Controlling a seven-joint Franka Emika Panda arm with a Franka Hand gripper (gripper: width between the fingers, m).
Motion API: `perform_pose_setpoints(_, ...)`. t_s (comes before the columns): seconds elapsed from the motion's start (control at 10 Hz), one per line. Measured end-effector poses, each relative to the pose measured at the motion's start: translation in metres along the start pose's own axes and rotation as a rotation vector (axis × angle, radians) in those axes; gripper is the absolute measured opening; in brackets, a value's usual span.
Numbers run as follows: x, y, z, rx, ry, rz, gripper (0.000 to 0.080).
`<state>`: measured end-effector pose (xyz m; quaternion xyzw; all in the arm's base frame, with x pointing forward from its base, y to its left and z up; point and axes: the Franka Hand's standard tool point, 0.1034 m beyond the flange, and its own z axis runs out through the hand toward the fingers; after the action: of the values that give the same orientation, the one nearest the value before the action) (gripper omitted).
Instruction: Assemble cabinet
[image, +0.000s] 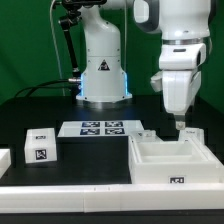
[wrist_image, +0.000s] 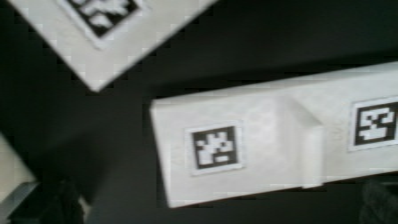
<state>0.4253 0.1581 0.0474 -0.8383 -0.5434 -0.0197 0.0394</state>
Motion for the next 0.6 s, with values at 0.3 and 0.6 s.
perform_pose_setpoints(0.3,0.006,-0.015,0.014,-0.001,0.023,-0.038,0.0796)
perform_pose_setpoints(0.6,0.005,-0.020,0.025,0.017,0.019,-0.037,0.0796)
